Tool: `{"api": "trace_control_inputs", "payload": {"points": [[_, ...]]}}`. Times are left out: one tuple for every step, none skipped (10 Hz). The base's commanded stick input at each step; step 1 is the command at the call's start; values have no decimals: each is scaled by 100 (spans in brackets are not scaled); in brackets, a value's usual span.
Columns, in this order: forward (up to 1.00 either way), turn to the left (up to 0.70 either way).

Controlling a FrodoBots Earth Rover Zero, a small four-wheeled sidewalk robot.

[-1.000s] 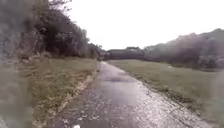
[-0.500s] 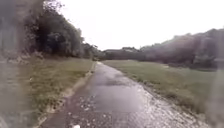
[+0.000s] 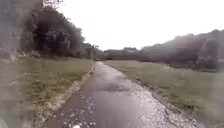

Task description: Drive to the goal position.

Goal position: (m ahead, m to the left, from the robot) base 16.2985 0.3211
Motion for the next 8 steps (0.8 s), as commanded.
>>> {"api": "trace_control_inputs", "payload": {"points": [[85,0],[85,0],[85,0],[85,0],[85,0],[85,0],[85,0],[85,0]]}}
